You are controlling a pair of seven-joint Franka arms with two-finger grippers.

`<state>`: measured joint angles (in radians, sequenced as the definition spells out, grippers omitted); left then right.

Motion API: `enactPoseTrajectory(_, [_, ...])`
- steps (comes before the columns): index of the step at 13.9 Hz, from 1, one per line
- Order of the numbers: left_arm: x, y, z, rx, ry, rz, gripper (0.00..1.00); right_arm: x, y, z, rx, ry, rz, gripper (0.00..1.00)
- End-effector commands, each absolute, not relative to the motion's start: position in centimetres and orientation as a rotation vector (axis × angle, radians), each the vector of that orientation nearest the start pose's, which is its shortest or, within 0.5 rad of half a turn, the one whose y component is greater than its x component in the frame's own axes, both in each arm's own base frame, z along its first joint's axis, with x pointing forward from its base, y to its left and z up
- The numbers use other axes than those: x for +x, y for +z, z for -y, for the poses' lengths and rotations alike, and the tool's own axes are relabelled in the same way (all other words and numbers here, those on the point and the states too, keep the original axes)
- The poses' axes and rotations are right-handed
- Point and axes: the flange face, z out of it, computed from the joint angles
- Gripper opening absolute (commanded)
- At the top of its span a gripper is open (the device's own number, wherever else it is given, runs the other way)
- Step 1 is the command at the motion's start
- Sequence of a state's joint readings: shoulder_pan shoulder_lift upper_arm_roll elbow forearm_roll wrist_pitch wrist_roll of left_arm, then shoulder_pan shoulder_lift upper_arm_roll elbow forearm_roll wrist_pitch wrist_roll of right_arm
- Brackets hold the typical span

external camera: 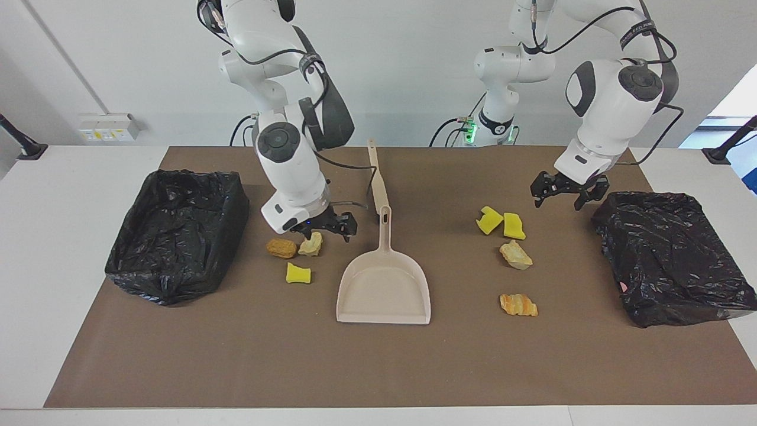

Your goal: Sweep and dump trash in bin

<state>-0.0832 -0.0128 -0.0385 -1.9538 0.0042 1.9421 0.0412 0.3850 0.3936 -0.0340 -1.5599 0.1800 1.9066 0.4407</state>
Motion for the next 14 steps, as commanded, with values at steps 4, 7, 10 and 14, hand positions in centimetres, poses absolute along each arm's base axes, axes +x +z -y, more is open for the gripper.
enactPoseTrajectory(4, [52.8, 46.6, 9.6, -3.146, 0.087, -0.336, 1.0, 60.3, 39.2, -31.4, -2.966, 0.132, -0.238, 1.0])
enactPoseTrajectory(7, [50.4, 45.6, 13.5, -3.209, 0.051, -0.383, 1.0, 59.4, 37.7, -33.5, -2.972, 0.13, -0.204, 1.0])
enactPoseTrajectory(10, [47.7, 42.3, 17.0, -3.214, -0.031, -0.348, 1.0, 58.6, 35.8, -33.8, -2.984, 0.149, -0.207, 1.0])
enactPoseTrajectory(14, [43.0, 37.8, 21.2, -3.202, -0.035, -0.416, 1.0, 57.6, 34.8, -34.6, -3.0, 0.168, -0.176, 0.81])
